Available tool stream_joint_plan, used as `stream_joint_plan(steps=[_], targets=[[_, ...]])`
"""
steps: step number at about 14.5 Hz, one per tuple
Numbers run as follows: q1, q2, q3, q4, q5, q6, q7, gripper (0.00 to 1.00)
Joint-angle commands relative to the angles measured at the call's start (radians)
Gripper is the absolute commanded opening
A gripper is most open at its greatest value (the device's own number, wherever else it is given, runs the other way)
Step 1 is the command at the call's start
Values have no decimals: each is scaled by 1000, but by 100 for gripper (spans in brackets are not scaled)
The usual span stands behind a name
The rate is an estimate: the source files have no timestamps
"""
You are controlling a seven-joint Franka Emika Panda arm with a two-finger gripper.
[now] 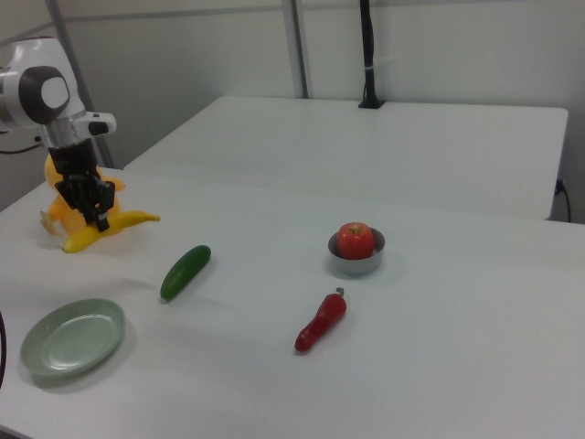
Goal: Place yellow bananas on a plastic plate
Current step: 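Lift the banana and carry it toward the green plate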
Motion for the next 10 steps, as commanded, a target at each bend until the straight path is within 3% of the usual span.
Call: stream_joint_plan(steps=[1,5,10], targets=[[6,-79,-1,-117,42,-82,-33,1],[14,-170,6,-268,45,-68,-50,1],[65,-176,15,-362,46,-42,-50,1]])
